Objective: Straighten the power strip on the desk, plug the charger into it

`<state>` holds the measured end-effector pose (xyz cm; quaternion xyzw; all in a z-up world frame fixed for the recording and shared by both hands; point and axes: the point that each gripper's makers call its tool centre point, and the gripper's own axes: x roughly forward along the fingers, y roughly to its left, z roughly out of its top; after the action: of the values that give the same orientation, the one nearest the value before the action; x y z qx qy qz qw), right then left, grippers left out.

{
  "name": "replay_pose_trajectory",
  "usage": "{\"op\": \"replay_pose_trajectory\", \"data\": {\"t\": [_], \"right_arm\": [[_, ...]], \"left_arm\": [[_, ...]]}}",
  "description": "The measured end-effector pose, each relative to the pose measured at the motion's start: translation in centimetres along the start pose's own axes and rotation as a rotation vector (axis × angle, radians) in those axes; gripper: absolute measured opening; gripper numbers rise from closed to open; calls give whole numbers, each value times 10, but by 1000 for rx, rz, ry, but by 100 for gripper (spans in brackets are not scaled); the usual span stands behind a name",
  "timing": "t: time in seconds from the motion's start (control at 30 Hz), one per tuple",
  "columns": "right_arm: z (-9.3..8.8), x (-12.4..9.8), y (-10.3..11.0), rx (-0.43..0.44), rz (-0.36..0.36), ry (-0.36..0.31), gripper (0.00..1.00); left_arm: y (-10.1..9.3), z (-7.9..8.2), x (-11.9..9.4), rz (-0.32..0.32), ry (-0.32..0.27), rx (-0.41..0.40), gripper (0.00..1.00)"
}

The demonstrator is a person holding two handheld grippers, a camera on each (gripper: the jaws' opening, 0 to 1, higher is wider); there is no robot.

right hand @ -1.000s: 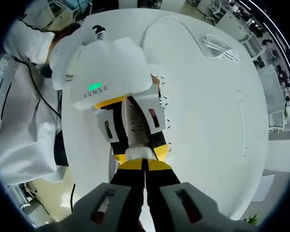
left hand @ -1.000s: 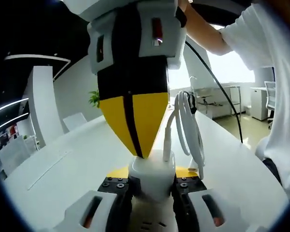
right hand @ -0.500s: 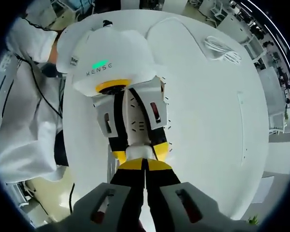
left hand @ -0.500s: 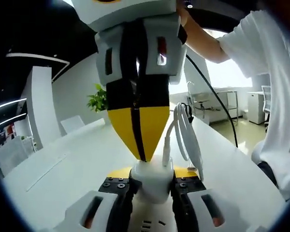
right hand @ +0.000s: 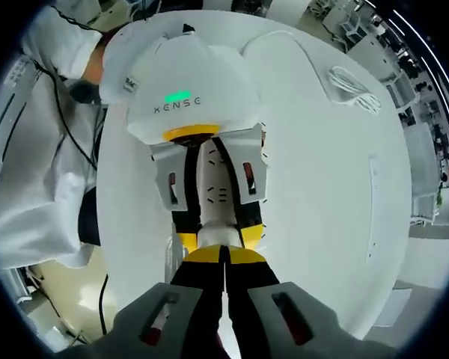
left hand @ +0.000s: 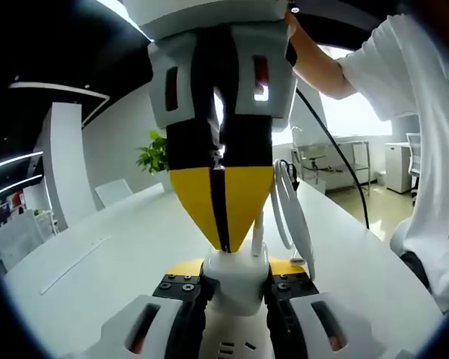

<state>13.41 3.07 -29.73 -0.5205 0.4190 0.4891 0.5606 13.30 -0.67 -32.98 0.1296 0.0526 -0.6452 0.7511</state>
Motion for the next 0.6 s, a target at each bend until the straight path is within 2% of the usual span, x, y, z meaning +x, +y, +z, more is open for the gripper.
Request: {"op": "replay_pose_trajectory", "data": {"t": [0.23, 0.6], "right_arm": [[1, 1, 1, 6, -16, 24, 0], [2, 1, 4, 22, -67, 6, 0]], "left_arm": [[-2, 0, 1, -7, 9, 7, 31], [-2, -1, 1, -14, 18, 22, 32]]}}
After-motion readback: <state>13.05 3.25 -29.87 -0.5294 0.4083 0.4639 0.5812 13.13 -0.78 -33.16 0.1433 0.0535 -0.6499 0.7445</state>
